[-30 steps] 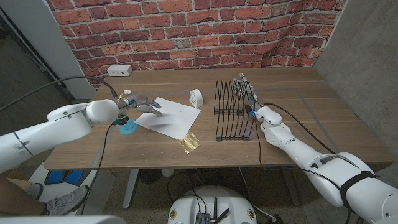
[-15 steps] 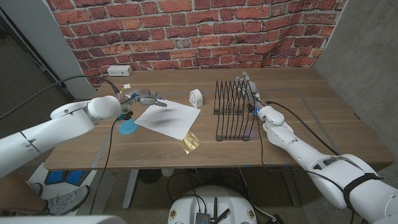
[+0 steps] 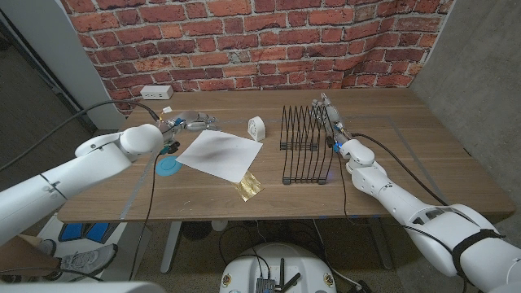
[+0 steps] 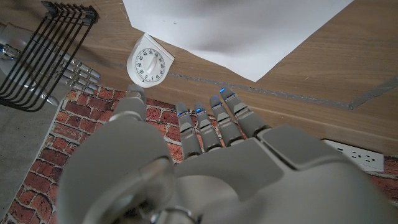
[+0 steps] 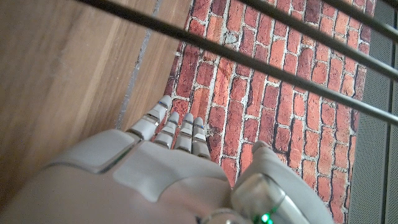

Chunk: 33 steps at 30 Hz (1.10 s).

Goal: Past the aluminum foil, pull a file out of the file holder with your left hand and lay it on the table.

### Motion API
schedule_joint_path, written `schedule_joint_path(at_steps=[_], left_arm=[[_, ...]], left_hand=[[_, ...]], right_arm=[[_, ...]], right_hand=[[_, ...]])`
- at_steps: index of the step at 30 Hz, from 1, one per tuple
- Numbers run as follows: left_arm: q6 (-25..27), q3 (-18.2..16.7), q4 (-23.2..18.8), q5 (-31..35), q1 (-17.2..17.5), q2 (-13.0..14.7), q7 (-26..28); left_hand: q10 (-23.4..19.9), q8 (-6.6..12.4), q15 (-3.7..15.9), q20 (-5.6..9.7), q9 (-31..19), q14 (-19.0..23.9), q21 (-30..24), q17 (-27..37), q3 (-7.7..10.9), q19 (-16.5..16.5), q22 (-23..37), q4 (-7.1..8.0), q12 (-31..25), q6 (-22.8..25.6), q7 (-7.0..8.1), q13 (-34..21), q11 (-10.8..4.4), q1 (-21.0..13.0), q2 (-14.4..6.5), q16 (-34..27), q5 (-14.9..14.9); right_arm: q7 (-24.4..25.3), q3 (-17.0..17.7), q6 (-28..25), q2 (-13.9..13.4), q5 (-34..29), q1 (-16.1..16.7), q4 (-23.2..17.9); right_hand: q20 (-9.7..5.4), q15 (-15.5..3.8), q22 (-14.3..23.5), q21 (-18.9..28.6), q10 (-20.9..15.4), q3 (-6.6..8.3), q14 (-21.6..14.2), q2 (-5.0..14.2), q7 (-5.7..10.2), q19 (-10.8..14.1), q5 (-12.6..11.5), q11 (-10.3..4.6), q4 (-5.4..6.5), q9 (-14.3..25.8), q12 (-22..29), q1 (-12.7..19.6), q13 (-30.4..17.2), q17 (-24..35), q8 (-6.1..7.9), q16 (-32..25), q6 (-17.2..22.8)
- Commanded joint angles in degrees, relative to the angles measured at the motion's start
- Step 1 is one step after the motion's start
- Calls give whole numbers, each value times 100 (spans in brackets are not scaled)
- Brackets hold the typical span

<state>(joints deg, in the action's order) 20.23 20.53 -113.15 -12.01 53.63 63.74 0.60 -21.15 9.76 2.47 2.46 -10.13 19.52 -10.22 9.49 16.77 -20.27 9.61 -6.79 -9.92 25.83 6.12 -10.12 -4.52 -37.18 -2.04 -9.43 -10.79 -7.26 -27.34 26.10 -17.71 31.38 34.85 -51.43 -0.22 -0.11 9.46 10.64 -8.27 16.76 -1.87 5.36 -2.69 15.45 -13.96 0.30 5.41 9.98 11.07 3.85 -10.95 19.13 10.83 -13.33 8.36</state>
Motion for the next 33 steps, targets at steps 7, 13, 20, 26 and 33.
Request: schedule_joint_path(at_steps=[7,13,20,26,33], left_arm=[[-455,69,506,-173,-173,-619,277],[-702,61,669,-187,-126,-777,443],[-1085,118,1022,-241,-198,-1034,470],[-1525,222,1412,-181,-317,-1271,480],[-2050,262,1830,-143,-342,-1666,750]], left_hand=[[303,0,195,571,-10,-307,21,-1,55,300,5,-28,-21,-310,-21,-7,122,146,-117,0,31],[478,-4,141,570,-9,-434,22,12,63,433,4,2,-14,-473,-56,-7,178,292,-194,-15,47],[614,-20,121,593,-7,-558,14,20,88,536,3,35,-20,-688,-85,-7,198,428,-307,-23,59],[803,-24,71,582,-4,-688,3,37,101,655,4,164,-25,-957,-92,-8,248,720,-508,-38,74],[861,-22,53,568,-3,-746,-5,39,101,687,3,213,-31,-1069,-126,-8,285,849,-572,-40,71]], right_arm=[[448,93,-213,-340,-76,423,-814],[608,126,-361,-517,-115,615,-1210],[677,143,-295,-538,-133,721,-1333],[587,148,-161,-512,-108,733,-1265],[601,158,-9,-442,-124,724,-1175]], right_hand=[[-30,-2,26,23,-11,33,24,218,-13,-23,23,25,1,32,11,-54,-7,18,14,-2,13],[-24,-6,26,23,-19,32,24,214,-19,-24,24,26,-2,32,14,-55,-7,18,16,-3,17],[-37,-37,26,23,-33,40,13,210,14,-27,24,28,-26,31,19,-34,-7,13,16,-5,19],[-43,-37,26,25,-28,45,13,204,11,-23,24,32,-42,30,16,-19,-6,9,15,-3,17],[-53,-23,25,27,-31,53,13,193,5,-18,25,32,-70,30,17,4,-6,-2,16,3,20]])
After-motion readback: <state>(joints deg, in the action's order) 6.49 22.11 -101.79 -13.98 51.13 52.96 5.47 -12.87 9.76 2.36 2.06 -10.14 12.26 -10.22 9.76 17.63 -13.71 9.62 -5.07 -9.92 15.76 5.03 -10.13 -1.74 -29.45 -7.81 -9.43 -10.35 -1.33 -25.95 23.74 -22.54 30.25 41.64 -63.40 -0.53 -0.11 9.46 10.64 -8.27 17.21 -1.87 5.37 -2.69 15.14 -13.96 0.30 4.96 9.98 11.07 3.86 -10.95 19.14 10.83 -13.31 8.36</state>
